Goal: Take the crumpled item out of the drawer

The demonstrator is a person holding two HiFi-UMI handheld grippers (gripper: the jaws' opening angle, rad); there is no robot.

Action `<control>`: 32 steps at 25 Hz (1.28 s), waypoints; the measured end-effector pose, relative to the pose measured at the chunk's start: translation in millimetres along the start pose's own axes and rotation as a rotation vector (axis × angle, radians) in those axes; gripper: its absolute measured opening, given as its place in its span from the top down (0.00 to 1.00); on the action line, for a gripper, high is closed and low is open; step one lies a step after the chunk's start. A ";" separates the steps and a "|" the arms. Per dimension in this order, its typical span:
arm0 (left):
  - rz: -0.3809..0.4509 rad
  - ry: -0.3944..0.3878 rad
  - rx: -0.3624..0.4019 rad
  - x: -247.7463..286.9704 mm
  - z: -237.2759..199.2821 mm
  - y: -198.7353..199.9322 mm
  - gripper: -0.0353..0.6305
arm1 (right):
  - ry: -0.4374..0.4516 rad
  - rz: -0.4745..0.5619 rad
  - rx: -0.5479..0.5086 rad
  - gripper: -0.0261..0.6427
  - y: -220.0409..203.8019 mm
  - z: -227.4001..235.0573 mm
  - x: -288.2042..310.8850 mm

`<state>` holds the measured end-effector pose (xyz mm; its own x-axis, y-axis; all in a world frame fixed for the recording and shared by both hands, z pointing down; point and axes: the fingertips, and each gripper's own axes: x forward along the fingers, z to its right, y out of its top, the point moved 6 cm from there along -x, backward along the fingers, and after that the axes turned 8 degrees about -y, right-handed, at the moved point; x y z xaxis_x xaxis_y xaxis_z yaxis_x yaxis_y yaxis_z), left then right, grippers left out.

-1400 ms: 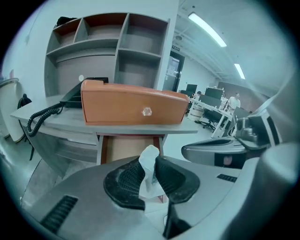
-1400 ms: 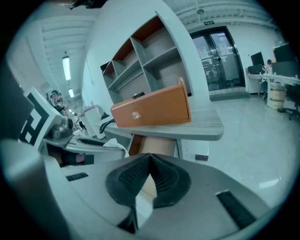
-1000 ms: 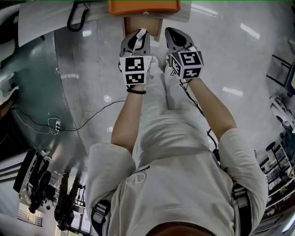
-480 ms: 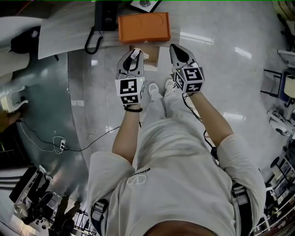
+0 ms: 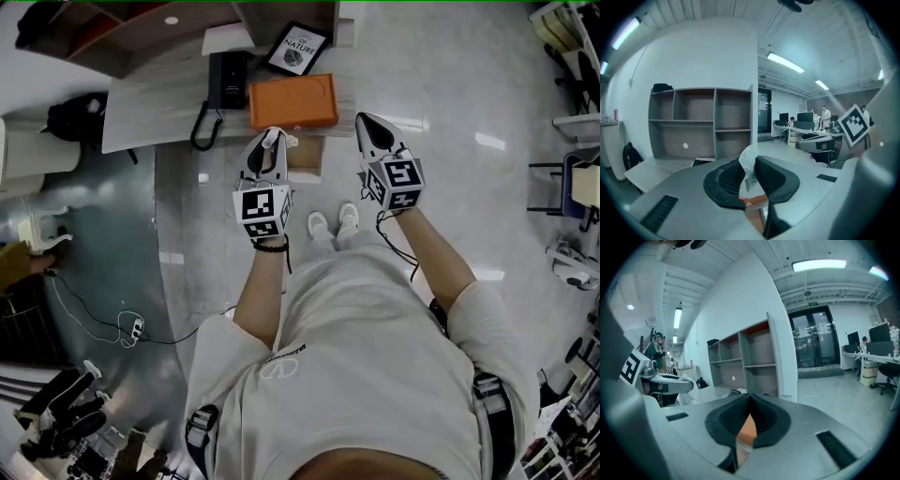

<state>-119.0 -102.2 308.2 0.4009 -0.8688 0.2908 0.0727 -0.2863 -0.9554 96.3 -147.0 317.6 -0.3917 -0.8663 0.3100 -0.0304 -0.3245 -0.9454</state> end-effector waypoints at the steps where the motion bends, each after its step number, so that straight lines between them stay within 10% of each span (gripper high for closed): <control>1: 0.009 0.003 0.006 -3.0 -0.8 6.0 0.84 | -0.002 0.010 -0.003 0.96 6.9 1.6 -3.4; 32: 0.307 0.088 0.100 -83.2 -21.9 134.7 0.84 | -0.029 0.262 -0.015 0.96 150.4 35.2 -76.3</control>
<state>-162.5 -77.3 156.4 0.3378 -0.9411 -0.0122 0.0521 0.0317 -0.9981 154.0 -143.1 155.4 -0.3615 -0.9306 0.0573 0.0547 -0.0825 -0.9951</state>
